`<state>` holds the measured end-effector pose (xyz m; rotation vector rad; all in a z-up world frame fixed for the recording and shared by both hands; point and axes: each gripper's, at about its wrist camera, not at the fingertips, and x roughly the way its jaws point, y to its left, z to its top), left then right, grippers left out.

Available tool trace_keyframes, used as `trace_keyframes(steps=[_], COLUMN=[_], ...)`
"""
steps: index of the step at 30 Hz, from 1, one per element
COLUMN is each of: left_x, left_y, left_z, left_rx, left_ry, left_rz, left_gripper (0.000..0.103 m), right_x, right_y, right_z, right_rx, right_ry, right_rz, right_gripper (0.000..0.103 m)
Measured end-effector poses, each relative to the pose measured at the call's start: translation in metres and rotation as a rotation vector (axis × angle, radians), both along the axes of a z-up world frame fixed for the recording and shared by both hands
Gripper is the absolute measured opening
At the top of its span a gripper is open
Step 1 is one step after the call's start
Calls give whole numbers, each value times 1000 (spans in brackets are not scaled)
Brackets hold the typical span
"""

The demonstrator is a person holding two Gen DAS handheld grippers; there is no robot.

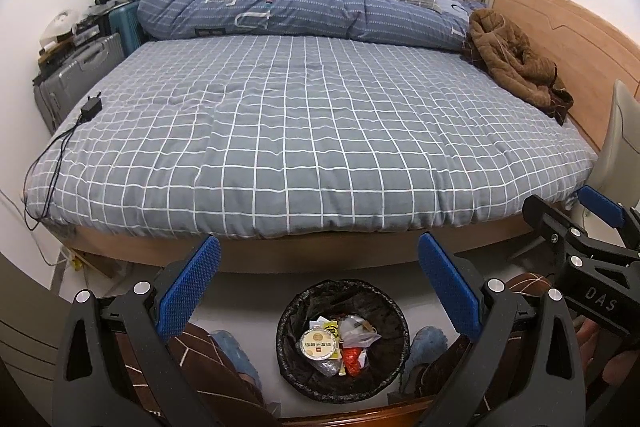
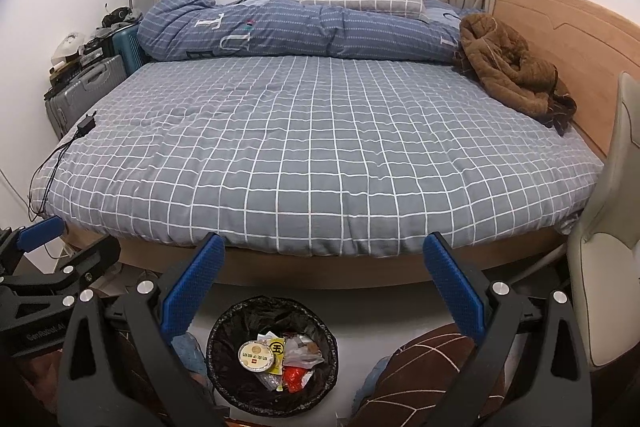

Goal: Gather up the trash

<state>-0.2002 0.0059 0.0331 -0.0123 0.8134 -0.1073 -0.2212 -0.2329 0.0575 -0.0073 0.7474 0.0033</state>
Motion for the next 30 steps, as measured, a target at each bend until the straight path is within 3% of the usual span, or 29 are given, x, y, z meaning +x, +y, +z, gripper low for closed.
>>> trace_keyframes(steps=[30], left_x=[-3], left_y=[1], left_z=[0], left_rx=[50], left_ry=[7], left_rz=[15], left_gripper=[97], right_x=[-8], right_y=[-2], right_z=[7], right_rx=[5], right_ry=[-4], right_rz=[-8], right_gripper=[96])
